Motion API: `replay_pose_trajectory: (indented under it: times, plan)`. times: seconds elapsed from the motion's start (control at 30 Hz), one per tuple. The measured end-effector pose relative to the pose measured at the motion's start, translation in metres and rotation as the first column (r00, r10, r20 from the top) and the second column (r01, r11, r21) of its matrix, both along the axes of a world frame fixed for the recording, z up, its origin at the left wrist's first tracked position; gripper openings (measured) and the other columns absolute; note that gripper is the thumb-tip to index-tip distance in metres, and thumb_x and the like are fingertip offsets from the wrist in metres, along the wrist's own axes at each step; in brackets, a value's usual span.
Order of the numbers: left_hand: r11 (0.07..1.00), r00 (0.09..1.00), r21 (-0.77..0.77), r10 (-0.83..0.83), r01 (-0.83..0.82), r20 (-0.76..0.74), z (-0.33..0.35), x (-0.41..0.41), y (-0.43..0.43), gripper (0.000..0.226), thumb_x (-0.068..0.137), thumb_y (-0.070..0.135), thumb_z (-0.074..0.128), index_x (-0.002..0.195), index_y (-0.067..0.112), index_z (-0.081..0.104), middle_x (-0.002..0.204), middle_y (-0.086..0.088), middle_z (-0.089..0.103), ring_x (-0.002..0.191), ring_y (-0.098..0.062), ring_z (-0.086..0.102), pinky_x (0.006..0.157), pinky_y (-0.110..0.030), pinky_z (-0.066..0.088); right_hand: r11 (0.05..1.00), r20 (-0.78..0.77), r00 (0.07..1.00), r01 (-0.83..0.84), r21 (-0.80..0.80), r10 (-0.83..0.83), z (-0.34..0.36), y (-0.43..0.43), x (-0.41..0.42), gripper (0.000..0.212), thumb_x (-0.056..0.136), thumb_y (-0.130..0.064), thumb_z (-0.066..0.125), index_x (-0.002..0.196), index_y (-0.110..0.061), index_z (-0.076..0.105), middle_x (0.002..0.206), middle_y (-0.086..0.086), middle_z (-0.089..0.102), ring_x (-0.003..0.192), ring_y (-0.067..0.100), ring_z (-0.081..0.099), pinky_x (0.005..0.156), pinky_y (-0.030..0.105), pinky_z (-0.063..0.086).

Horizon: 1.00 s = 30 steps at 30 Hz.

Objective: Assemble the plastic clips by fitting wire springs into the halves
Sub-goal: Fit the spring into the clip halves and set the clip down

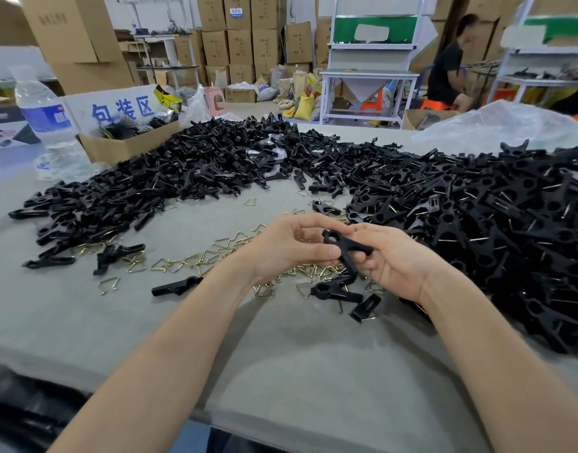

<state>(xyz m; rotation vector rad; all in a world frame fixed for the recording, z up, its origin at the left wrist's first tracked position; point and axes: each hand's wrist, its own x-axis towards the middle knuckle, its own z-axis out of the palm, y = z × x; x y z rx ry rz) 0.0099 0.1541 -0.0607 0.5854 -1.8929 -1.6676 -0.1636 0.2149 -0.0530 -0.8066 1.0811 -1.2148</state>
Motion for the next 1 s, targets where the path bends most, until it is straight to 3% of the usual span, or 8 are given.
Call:
replay_pose_trajectory:
  times: [0.1,0.17,0.27,0.33,0.4,0.63,0.8,1.0]
  plan:
    - [0.999,0.997,0.027,0.037,-0.035,-0.071,0.002,0.001,-0.003,0.025,0.069,0.011,0.074,0.091,0.022,0.073,0.092,-0.011,0.07,0.08,-0.017,0.067,0.074,-0.021,0.053,0.991,0.019,0.993,0.115,-0.068,-0.114,0.002,-0.001,0.0,0.003,0.091,-0.004,0.054,0.09,-0.002,0.057,0.074,0.009,0.061,0.047,0.009,0.055,0.042,0.016,0.045]
    - [0.989,0.978,0.084,0.135,-0.123,-0.157,0.005,0.006,-0.01,0.023,0.065,0.01,0.074,0.086,0.02,0.073,0.088,-0.007,0.072,0.078,-0.016,0.066,0.073,-0.021,0.055,0.952,-0.234,0.932,0.23,-0.203,-0.275,-0.001,-0.003,-0.002,0.008,0.09,-0.003,0.057,0.085,-0.008,0.06,0.079,0.01,0.064,0.053,0.012,0.06,0.05,0.021,0.05]
    - [0.952,0.909,0.178,0.292,-0.247,-0.298,0.007,0.015,-0.02,0.024,0.064,0.006,0.073,0.088,0.012,0.072,0.084,-0.004,0.073,0.075,-0.013,0.067,0.072,-0.02,0.055,0.925,-0.834,0.426,0.012,-0.381,-0.349,-0.009,-0.005,0.001,0.008,0.087,-0.017,0.066,0.085,-0.024,0.067,0.081,-0.009,0.064,0.074,0.005,0.057,0.071,0.025,0.05]
    - [0.932,0.87,0.171,0.359,-0.318,-0.337,0.006,0.015,-0.022,0.031,0.064,0.008,0.073,0.095,0.008,0.068,0.082,0.001,0.073,0.076,-0.012,0.068,0.074,-0.019,0.054,0.958,-0.965,0.165,-0.169,-0.23,-0.203,-0.015,-0.005,0.011,0.015,0.085,-0.034,0.068,0.099,-0.03,0.069,0.09,-0.011,0.061,0.096,0.011,0.051,0.091,0.034,0.043]
    - [0.917,0.851,0.148,0.398,-0.369,-0.343,0.005,0.013,-0.021,0.036,0.063,0.011,0.075,0.098,0.009,0.066,0.083,0.003,0.074,0.079,-0.012,0.069,0.076,-0.019,0.053,0.975,-0.99,0.062,-0.177,-0.135,-0.126,-0.018,-0.006,0.019,0.02,0.085,-0.043,0.066,0.102,-0.034,0.068,0.092,-0.012,0.054,0.111,0.017,0.039,0.098,0.039,0.033]
    - [0.886,0.872,-0.004,0.455,-0.463,-0.181,-0.001,0.009,-0.021,0.028,0.07,0.006,0.079,0.092,0.017,0.065,0.096,0.003,0.071,0.083,-0.016,0.069,0.08,-0.029,0.054,0.956,-0.945,0.24,-0.14,-0.259,-0.221,-0.013,-0.002,0.023,0.018,0.082,-0.017,0.072,0.083,-0.029,0.058,0.082,-0.013,0.055,0.096,0.015,0.046,0.089,0.036,0.039]
    - [0.855,0.863,-0.117,0.499,-0.505,-0.081,-0.003,0.005,-0.018,0.027,0.073,0.013,0.081,0.09,0.026,0.065,0.1,0.007,0.07,0.076,-0.01,0.064,0.074,-0.025,0.049,0.917,-0.83,0.435,-0.027,-0.399,-0.348,-0.015,-0.002,0.016,0.025,0.079,0.0,0.07,0.074,-0.023,0.061,0.074,-0.006,0.061,0.07,0.006,0.054,0.062,0.005,0.039]
    - [0.863,0.884,-0.2,0.466,-0.464,-0.038,-0.006,0.002,-0.016,0.029,0.076,0.004,0.078,0.087,0.024,0.059,0.103,0.002,0.07,0.074,-0.014,0.066,0.077,-0.037,0.051,0.834,-0.537,0.652,0.306,-0.46,-0.535,-0.012,-0.005,0.008,0.017,0.078,-0.01,0.075,0.074,-0.025,0.066,0.07,-0.008,0.066,0.064,0.003,0.06,0.068,0.018,0.048]
